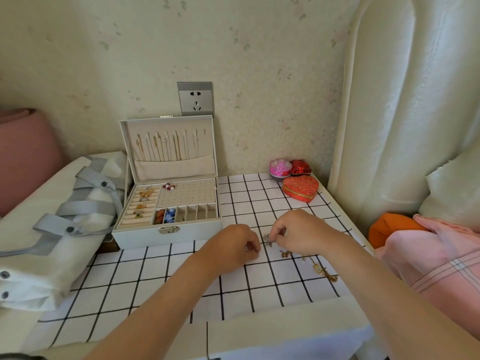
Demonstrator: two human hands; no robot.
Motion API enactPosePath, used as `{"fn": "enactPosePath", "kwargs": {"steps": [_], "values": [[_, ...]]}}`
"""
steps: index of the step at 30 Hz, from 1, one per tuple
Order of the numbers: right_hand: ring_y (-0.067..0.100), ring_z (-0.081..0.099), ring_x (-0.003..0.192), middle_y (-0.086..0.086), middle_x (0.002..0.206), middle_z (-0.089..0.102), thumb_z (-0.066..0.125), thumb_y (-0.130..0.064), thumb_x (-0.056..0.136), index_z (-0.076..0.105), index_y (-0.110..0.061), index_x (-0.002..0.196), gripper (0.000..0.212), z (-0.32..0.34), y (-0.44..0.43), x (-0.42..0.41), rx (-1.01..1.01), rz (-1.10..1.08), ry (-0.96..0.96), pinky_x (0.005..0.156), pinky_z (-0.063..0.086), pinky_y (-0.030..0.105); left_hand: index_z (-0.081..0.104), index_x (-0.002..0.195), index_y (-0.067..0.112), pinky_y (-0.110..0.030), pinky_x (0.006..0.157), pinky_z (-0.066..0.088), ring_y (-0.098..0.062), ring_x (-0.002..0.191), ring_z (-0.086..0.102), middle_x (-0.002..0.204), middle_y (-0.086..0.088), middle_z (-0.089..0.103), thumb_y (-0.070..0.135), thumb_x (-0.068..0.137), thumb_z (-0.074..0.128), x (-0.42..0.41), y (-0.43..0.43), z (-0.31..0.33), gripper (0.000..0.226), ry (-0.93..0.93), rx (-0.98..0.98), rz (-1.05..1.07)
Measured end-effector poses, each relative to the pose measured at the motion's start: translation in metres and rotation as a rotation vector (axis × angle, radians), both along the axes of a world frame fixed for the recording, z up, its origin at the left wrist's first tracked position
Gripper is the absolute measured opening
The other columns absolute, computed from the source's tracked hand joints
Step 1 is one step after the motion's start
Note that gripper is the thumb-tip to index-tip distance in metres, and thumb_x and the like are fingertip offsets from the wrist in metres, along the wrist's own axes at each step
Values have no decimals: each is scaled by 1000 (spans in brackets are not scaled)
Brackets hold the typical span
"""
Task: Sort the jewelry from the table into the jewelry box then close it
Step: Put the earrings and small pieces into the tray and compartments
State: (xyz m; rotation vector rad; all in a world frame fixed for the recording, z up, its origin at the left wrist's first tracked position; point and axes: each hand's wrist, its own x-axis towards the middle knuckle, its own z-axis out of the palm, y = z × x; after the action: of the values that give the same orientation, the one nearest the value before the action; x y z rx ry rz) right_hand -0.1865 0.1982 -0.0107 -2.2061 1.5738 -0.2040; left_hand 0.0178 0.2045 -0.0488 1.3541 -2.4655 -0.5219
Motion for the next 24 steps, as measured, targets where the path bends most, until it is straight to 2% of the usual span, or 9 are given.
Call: {"fn": "enactPosePath", "kwargs": {"steps": [5, 9, 12, 14, 17, 19, 21, 24], "values": [[-7, 61, 80, -26, 81, 63, 59, -15, 90, 76, -33, 87, 25, -2, 0, -2, 61, -15, -80, 65, 41, 12, 71, 92, 22, -14, 71, 42, 2, 74, 50, 93, 10, 61, 23, 87, 68, -1, 2, 2, 6, 8, 17, 22], [-11, 62, 66, -21, 79, 66, 57, -13, 92, 75, -31, 86, 26, -7, 0, -2, 95, -29, -134, 60, 43, 11, 70, 91, 20, -13, 70, 42, 3, 73, 49, 91, 11, 60, 22, 88, 68, -1, 3, 2, 4, 15, 16, 36], [3, 68, 63, -9, 87, 72, 58, -11, 95, 75, -25, 93, 22, -10, -2, -2, 155, -76, -237, 52, 50, 20, 68, 91, 21, -16, 70, 45, -1, 75, 53, 88, 12, 61, 22, 89, 66, -1, 4, 3, 4, 42, 25, 67], [6, 67, 60, -6, 90, 73, 59, -8, 96, 75, -23, 94, 22, -10, -4, -5, 154, -97, -280, 49, 47, 18, 67, 93, 21, -19, 71, 49, -3, 76, 56, 88, 12, 62, 22, 90, 64, 1, 4, 4, 4, 76, 32, 85], [-1, 63, 55, -10, 94, 74, 65, -10, 94, 76, -29, 92, 22, -10, -7, -10, 103, -63, -213, 54, 46, 13, 64, 96, 21, -16, 67, 46, -1, 71, 53, 86, 14, 59, 20, 92, 63, 2, 5, 5, 4, 132, 55, 95], [-6, 63, 63, -14, 92, 71, 67, -11, 92, 78, -28, 95, 21, -10, -7, -12, 88, -36, -148, 64, 47, 12, 62, 100, 24, -15, 65, 43, -2, 70, 52, 86, 14, 58, 20, 92, 64, 2, 5, 5, 8, 154, 73, 97], [-4, 65, 79, -17, 88, 68, 70, -6, 88, 79, -23, 100, 23, -11, -7, -13, 82, -7, -76, 74, 48, 12, 61, 103, 26, -16, 66, 44, -3, 71, 53, 86, 15, 58, 20, 92, 65, 1, 5, 6, 13, 171, 95, 101], [-1, 65, 81, -16, 86, 70, 75, -7, 84, 80, -22, 96, 20, -9, -7, -11, 90, -1, -34, 73, 47, 11, 63, 101, 27, -15, 69, 46, -2, 72, 53, 87, 16, 59, 18, 91, 66, 0, 5, 8, 13, 185, 117, 93]]}}
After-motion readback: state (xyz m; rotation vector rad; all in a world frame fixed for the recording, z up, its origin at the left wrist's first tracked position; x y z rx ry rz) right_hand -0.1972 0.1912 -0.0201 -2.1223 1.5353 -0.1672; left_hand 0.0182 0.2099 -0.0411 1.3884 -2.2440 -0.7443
